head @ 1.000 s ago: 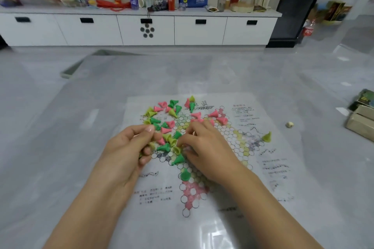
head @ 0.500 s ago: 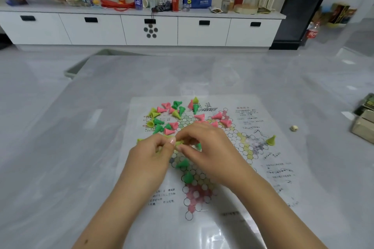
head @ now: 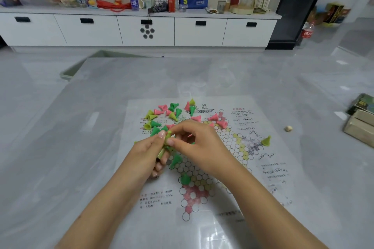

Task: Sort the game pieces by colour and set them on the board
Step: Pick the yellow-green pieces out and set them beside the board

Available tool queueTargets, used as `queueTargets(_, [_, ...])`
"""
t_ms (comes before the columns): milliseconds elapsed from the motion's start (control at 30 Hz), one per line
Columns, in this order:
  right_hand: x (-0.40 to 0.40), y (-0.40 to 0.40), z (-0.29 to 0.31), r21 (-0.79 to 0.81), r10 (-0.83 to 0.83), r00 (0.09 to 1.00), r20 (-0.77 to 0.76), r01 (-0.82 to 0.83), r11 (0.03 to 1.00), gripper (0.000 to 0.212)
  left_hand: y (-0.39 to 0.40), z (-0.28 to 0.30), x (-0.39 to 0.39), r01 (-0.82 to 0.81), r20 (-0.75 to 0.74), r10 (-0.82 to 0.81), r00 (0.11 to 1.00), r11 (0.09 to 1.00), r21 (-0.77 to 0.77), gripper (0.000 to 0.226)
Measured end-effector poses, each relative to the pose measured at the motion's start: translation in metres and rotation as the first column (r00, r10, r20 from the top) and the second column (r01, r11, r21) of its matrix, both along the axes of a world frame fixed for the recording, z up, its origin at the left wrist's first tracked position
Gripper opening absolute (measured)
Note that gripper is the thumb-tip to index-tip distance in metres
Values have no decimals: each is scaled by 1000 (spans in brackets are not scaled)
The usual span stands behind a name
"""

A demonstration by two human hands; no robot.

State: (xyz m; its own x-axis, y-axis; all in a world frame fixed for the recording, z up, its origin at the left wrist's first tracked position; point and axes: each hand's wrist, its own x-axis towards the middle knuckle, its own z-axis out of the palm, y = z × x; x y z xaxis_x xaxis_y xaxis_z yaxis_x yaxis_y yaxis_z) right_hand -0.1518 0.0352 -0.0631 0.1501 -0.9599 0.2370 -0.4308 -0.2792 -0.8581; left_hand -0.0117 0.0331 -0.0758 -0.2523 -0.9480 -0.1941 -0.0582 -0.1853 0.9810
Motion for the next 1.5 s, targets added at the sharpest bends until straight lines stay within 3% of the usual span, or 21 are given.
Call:
queueTargets(200, [-11, 9, 10, 31, -124, 987, 98, 121, 992, 10, -1, 7, 7, 11, -359, 51, 932, 986, 167, 30])
queueTargets(300, [-36, 21, 19, 8, -269, 950, 158, 271, 963, 11, 6, 13, 4, 1, -289, 40, 956, 990, 140, 27])
queueTargets(467, [-84, 48, 23, -45, -485, 866, 121, 493, 869, 13, 23, 23, -12, 33, -194, -26, 981, 999, 34, 18])
queueTargets(633, [-127, 63, 23, 108, -631, 716, 298, 632, 768, 10, 31, 37, -39, 20, -301, -15, 953, 1000, 15, 34])
queueTargets(833, [-145, 57, -5, 130, -716, 697, 31, 708, 695, 4, 31, 28, -64, 1, -303, 39, 952, 991, 131, 18])
queueTargets(1000, [-148, 47, -23, 107, -595, 771, -228, 627, 771, 4, 24, 20, -51, -58, -245, 101, 964, 982, 180, 19])
queueTargets(1233, [-149, 27, -16, -156, -666, 712, -223, 648, 745, 5, 20, 20, -50, -123, -264, 174, 949, 973, 198, 17])
queueTargets(1500, [-152, 21, -36, -5, -542, 747, -386, 586, 810, 7, 22, 24, -49, -123, -257, 174, 951, 972, 201, 16])
